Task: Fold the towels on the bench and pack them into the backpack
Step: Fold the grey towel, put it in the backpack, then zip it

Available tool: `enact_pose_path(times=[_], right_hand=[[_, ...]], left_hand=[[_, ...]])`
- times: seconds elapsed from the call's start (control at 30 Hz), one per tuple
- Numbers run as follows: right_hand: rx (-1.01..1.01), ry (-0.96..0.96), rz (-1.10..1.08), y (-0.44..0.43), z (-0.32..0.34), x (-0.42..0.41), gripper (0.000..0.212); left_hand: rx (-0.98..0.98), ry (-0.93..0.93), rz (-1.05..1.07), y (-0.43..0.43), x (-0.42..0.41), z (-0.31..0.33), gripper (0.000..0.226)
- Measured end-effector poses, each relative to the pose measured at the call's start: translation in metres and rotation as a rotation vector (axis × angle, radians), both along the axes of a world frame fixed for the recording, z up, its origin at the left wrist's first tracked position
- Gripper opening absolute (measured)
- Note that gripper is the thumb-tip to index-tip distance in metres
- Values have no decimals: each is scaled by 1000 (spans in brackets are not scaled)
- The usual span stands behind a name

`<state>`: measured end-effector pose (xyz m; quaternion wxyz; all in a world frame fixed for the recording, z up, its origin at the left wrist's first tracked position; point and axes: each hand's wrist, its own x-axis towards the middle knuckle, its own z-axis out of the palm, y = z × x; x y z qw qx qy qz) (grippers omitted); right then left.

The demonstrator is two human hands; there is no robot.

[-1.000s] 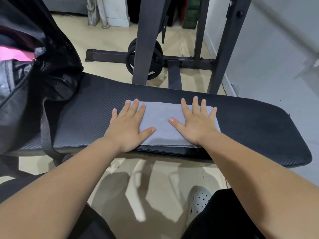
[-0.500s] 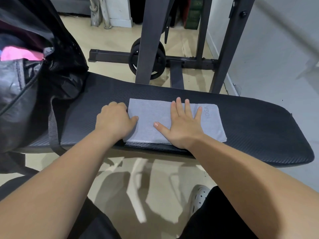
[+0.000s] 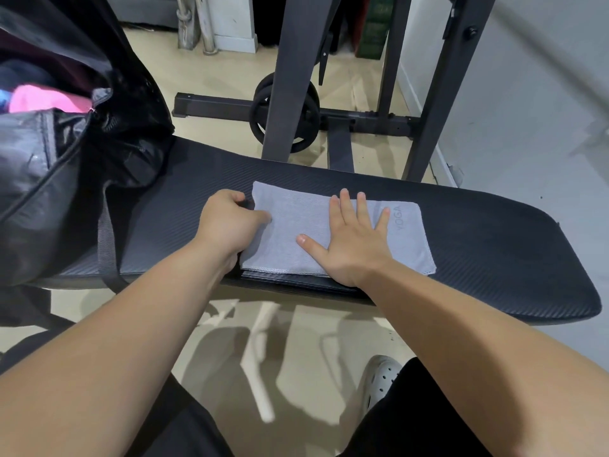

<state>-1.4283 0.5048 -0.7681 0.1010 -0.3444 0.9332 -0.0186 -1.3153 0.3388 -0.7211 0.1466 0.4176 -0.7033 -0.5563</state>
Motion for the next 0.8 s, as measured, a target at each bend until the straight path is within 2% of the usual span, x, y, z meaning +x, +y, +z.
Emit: enact_pose_path(times=[0.03, 0.13, 0.37, 0.47, 0.57, 0.7, 0.8], right_hand=[[5, 1, 0, 0, 0, 0, 108], [14, 2, -2, -1, 0, 0, 107], [-47, -80, -4, 1, 5, -1, 102], [-275, -168, -43, 9, 24, -11, 91], [-550, -146, -137, 34, 44, -28, 79], [-800, -125, -345, 75, 52, -56, 58], [-988, -272, -539, 97, 48, -74, 46]], left_hand=[[103, 18, 14, 0, 1, 1, 31], [283, 55, -24, -5, 1, -2, 10], [253, 173, -62, 6, -3, 16, 24], [227, 216, -70, 6, -9, 31, 25], [181, 236, -109, 18, -23, 53, 24], [86, 252, -234, 58, -58, 71, 23], [8, 219, -319, 98, -88, 66, 24]])
